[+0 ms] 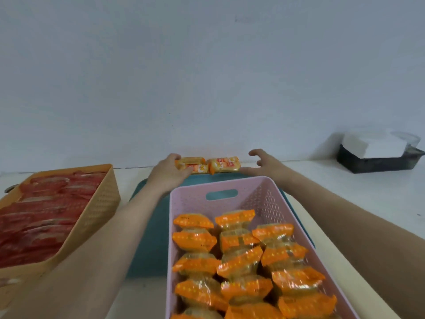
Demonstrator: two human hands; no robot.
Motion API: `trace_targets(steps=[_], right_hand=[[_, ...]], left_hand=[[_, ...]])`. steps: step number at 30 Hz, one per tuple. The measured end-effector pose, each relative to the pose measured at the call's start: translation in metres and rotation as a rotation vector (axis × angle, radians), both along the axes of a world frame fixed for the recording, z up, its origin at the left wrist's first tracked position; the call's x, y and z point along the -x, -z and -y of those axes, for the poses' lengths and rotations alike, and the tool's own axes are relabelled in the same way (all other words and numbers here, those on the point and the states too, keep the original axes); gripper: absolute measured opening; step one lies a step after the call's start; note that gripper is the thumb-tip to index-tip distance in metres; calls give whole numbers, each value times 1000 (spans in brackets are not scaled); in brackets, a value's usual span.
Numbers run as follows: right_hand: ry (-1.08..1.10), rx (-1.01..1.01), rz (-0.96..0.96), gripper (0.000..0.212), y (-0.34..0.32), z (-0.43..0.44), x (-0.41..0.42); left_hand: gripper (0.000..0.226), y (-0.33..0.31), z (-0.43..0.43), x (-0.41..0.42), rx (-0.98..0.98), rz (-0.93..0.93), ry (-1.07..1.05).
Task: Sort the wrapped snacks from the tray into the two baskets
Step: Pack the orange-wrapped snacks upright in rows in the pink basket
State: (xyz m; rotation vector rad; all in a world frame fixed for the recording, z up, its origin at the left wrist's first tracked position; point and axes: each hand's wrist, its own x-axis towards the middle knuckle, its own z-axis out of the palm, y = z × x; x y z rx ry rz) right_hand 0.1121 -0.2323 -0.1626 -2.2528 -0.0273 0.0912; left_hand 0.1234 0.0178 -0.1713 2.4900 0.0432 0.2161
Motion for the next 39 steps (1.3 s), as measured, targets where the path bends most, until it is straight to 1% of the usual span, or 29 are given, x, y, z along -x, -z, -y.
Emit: trace_targets(steps=[2,3,5,7,9,12,14,15,17,19,21,23,24,26,28,30,31,34,36,37,39], right_hand=[[-29,82,-3,82,6,-9,-22],[-38,129,-6,85,9,-13,-34],[-52,226,-44,94,14,-21,-53],[-48,309,-83,109,20,-29,-66],[-41,320,-66,108,31,-37,-84],[-64,202,31,98,41,-47,-96],[-43,133,115,89,44,-48,-100],[-30,76,149,86,44,-46,-100],[-34,-95,193,76,40,-40,-98],[-45,-235,232,57,27,-35,-89],[-37,-355,260,43,5,-31,-70],[-35,-459,251,39,-21,-24,-48],[-45,-467,238,38,-35,-19,-35],[-93,-409,228,37,-59,-9,-9],[-168,-326,236,42,-79,0,23],[-256,-214,250,50,-94,4,56],[-301,-155,243,49,-98,4,69],[-373,28,217,42,-100,0,108],[-408,228,240,40,-94,-5,117],[-418,324,262,40,-90,-6,121],[-384,432,302,42,-83,-6,125]], left_hand=[[84,8,0,-29,-119,-43,-7],[95,12,0,-44,-150,-71,-20],[110,20,-2,-69,-161,-144,-34],[115,26,0,-82,-153,-194,4],[110,35,5,-92,-161,-158,75],[80,42,10,-99,-158,-19,134],[62,42,10,-98,-89,56,140],[56,41,8,-96,-25,90,141],[50,34,7,-90,124,152,144],[47,19,5,-79,291,186,157],[48,-2,3,-63,413,215,172],[50,-28,0,-42,492,259,189],[50,-41,-2,-29,519,276,201],[49,-67,-4,-3,521,304,252],[50,-89,-3,29,462,322,314],[54,-104,0,61,343,356,376],[56,-107,2,75,263,369,404],[55,-107,14,115,55,368,463],[55,-98,20,127,-43,371,449],[57,-91,22,132,-77,371,437],[60,-81,25,137,-88,361,424]])
